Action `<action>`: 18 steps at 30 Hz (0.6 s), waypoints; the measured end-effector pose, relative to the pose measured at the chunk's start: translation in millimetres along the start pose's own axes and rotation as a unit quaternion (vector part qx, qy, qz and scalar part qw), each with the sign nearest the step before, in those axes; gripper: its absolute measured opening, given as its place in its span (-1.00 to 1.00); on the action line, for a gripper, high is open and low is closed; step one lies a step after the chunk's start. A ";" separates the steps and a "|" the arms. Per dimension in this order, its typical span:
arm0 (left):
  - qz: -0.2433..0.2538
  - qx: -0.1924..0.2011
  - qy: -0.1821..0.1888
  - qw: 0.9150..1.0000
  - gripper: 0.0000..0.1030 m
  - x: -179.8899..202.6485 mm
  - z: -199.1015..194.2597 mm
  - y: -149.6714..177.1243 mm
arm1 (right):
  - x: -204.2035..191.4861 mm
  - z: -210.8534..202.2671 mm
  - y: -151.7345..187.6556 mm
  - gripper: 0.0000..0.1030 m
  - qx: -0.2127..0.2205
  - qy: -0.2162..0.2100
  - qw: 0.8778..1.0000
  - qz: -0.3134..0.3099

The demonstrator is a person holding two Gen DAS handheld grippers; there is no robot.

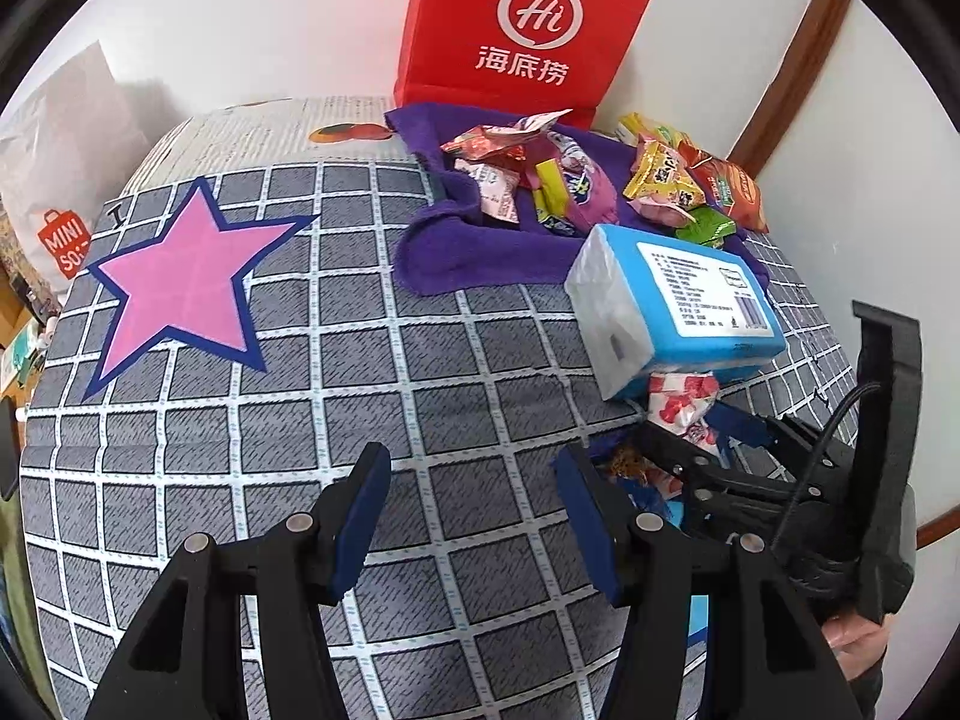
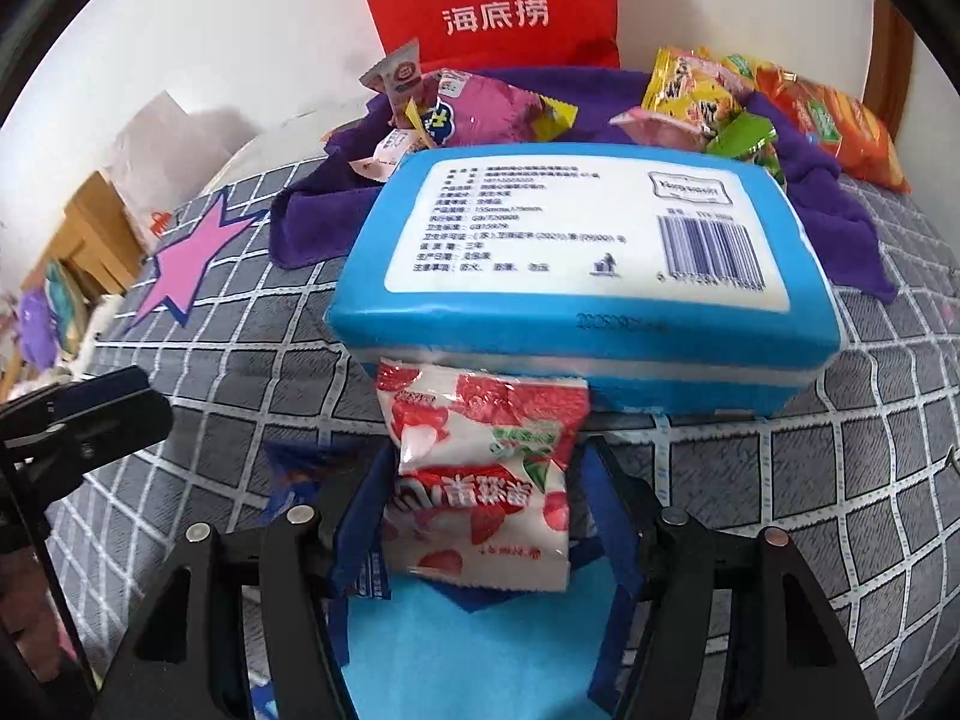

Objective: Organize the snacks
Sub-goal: 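Move the right gripper to the red-and-white strawberry candy bag and grasp it, then grasp the blue snack bag with the left gripper while the right holds the strawberry bag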

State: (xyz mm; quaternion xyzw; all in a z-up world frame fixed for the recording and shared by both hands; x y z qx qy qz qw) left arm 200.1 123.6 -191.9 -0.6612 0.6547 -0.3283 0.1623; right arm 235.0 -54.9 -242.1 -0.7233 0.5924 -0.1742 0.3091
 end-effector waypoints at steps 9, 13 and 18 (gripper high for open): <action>0.010 -0.005 0.001 1.000 0.08 1.4 3.1 5.2 | 6.8 -15.7 11.8 0.05 0.018 0.040 0.998 -0.036; 0.012 -0.010 0.004 1.000 0.08 10.1 6.8 8.1 | 40.1 -36.6 15.5 0.05 0.042 0.082 0.995 -0.025; 0.015 -0.020 0.027 0.999 0.08 29.5 15.3 16.3 | 95.7 -50.9 19.6 0.06 0.060 0.118 0.991 0.017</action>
Point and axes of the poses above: each gripper's, at about its wrist camera, not at the fingertips, and z roughly the way its jaws point, x to its right, y to its underside, the point moved 2 cm from there along z, roughly the way its jaws point, and after that the axes turned 9 degrees about x, right-handed, at the moved point
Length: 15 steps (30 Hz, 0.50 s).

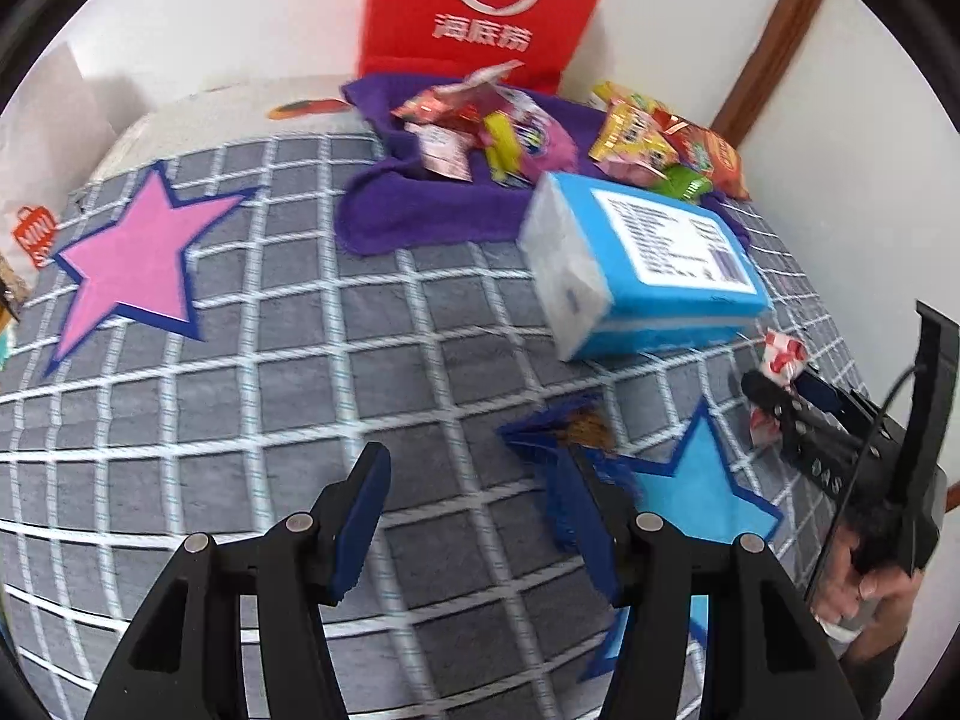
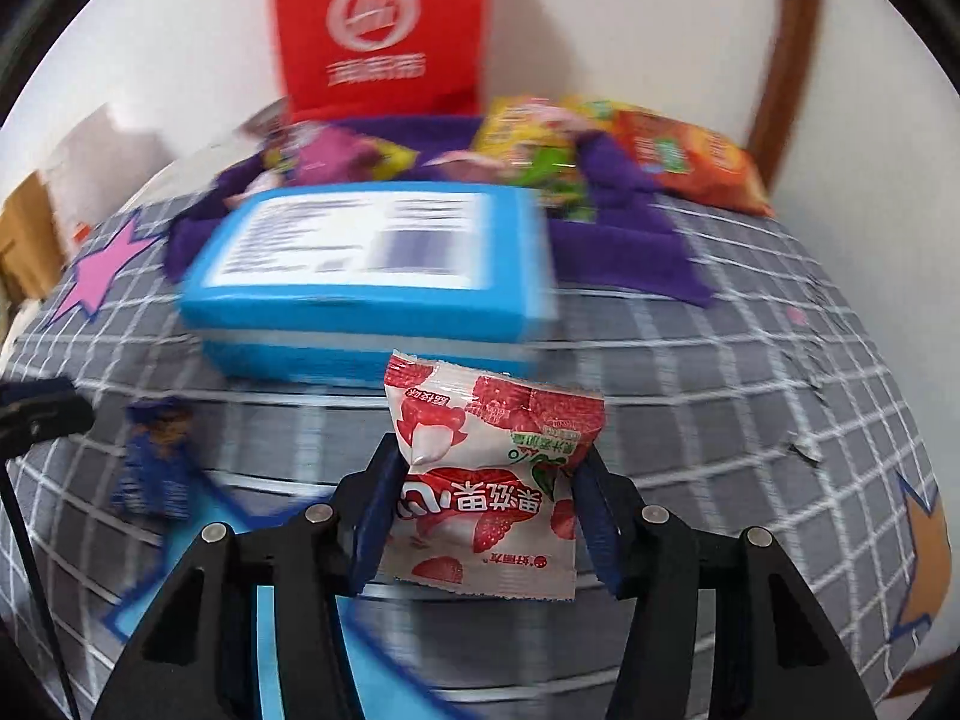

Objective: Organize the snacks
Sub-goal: 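Grasp the blue snack bag with the left gripper while the right holds the strawberry bag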

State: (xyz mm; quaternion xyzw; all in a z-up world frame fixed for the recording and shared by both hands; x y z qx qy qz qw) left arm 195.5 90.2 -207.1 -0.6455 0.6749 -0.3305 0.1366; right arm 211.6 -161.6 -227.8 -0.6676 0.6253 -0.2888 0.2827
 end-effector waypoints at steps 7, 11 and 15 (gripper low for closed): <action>-0.001 -0.022 0.017 1.000 0.08 32.0 23.7 7.5 | 37.6 23.4 3.1 0.06 -0.006 0.017 0.999 0.035; 0.023 -0.007 -0.003 1.000 0.17 47.7 35.0 10.7 | 40.0 25.3 7.1 0.08 0.000 0.003 0.999 0.043; 0.038 0.017 -0.029 0.999 0.22 54.5 40.1 8.9 | 44.5 28.5 6.3 0.12 -0.001 -0.015 0.999 0.052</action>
Point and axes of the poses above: each gripper's, at about its wrist camera, not at the fingertips, and z roughly the way its jaws point, x to its right, y to its underside, the point moved 2 cm from there along z, roughly the way its jaws point, and after that the axes turned 9 degrees about x, right-handed, at the moved point
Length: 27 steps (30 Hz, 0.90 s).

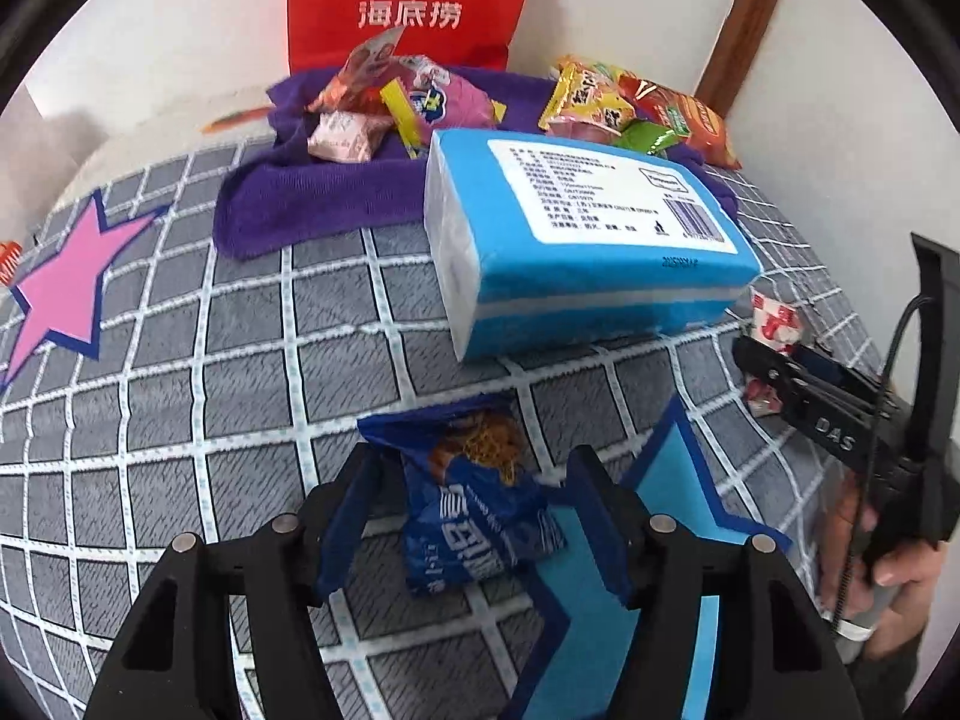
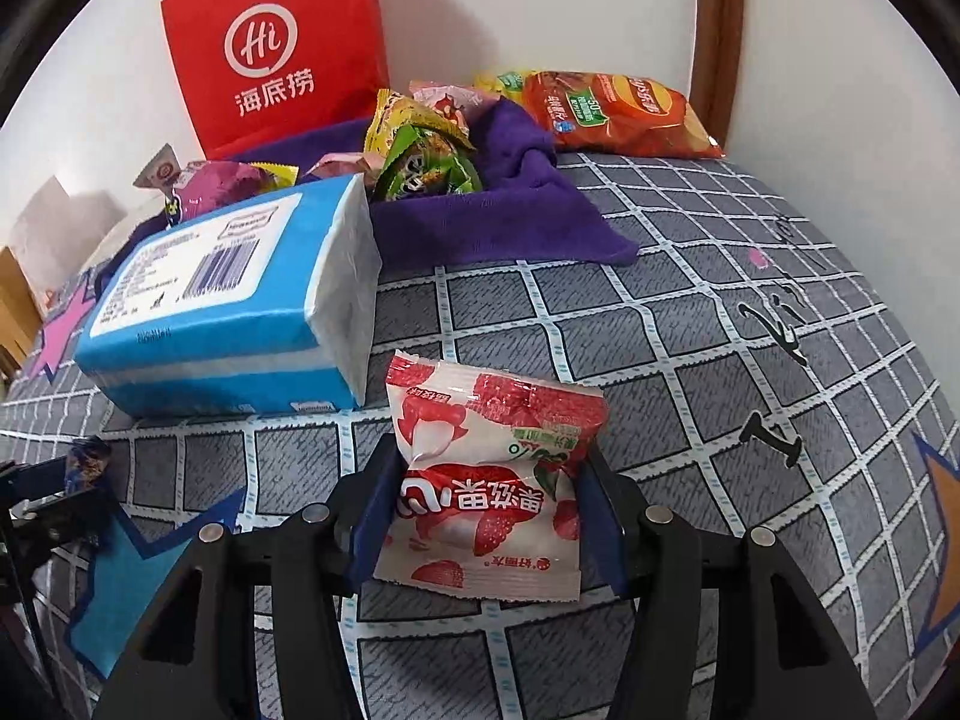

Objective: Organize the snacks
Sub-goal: 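Grasp the blue snack bag with the left gripper while the right holds the strawberry bag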

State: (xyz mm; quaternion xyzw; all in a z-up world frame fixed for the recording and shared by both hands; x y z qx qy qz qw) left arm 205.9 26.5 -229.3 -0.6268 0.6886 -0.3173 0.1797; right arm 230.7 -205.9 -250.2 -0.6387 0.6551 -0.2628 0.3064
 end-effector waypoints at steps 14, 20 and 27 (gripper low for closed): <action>0.050 0.054 -0.063 0.995 0.25 12.6 -1.2 11.6 | -7.2 1.8 0.9 0.19 -0.005 0.006 1.000 -0.026; 0.048 0.054 -0.059 0.996 0.26 15.0 1.6 11.5 | -6.4 1.3 0.5 0.20 -0.004 0.003 1.000 -0.023; 0.050 0.053 -0.056 0.996 0.31 16.9 2.5 12.4 | -8.4 2.6 0.5 0.30 -0.005 -0.002 1.000 -0.027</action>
Point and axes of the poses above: each gripper's, at about its wrist camera, not at the fingertips, and z roughly the way its jaws point, x to its right, y to its underside, the point moved 2 cm from there along z, roughly the way its jaws point, and after that the axes turned 9 degrees about x, right-handed, at the moved point
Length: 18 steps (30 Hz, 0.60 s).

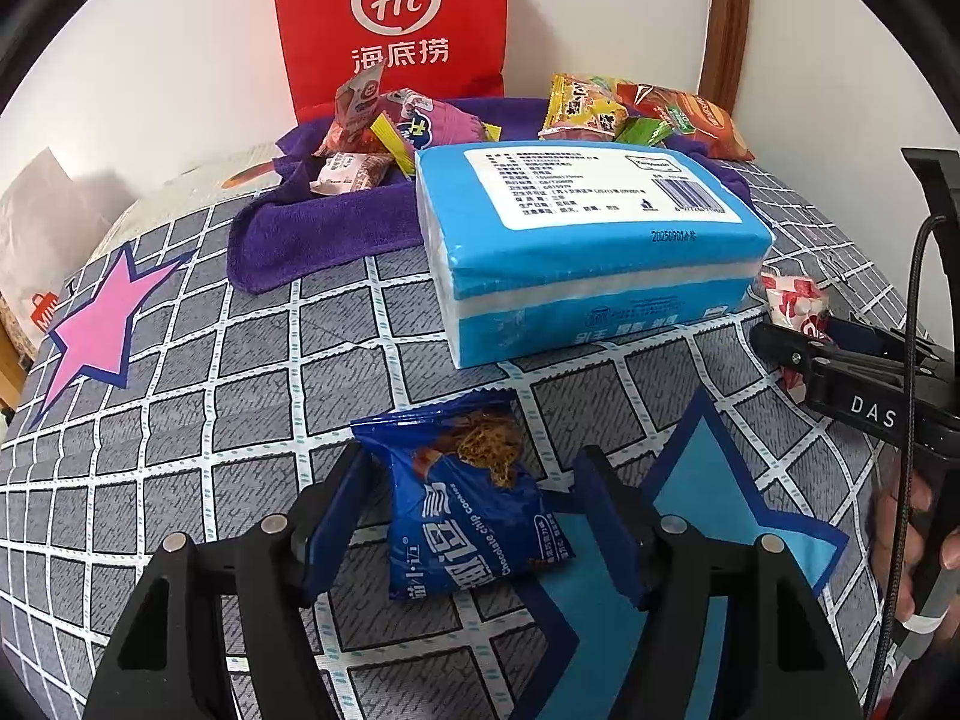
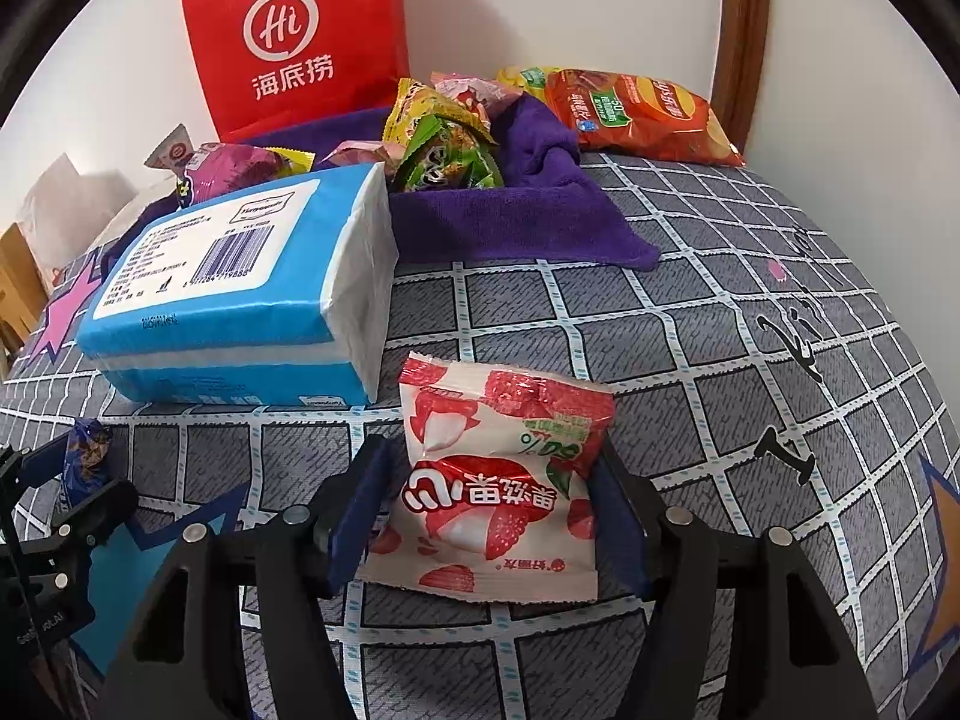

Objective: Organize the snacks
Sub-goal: 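Grasp the blue snack bag with the left gripper while the right holds the strawberry bag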

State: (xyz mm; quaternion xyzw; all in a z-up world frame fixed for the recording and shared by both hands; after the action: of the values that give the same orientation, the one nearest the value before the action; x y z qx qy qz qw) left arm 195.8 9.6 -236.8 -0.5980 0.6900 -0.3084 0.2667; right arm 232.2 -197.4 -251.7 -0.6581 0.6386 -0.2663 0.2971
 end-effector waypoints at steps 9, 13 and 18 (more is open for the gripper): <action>-0.007 0.002 0.006 1.000 0.30 -3.0 -1.8 0.3 | 3.4 -0.7 0.1 0.30 0.003 -0.008 1.000 0.008; -0.016 0.007 -0.006 1.000 0.04 -9.2 -5.1 1.1 | -3.0 0.9 -0.2 0.29 0.000 0.010 1.000 -0.009; -0.028 0.011 -0.008 1.000 -0.20 -14.6 -8.6 2.9 | -1.7 1.1 -0.1 0.31 -0.001 0.004 1.000 -0.004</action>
State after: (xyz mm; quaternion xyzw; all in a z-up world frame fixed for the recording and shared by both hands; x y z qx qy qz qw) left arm 189.6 25.3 -233.2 -0.6168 0.6673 -0.3184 0.2698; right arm 233.0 -195.7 -252.4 -0.6595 0.6375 -0.2697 0.2931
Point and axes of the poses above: each gripper's, at about its wrist camera, not at the fingertips, and z roughly the way its jaws point, x to its right, y to its underside, the point moved 2 cm from there along z, roughly the way its jaws point, and after that the axes turned 9 degrees about x, right-handed, at the moved point
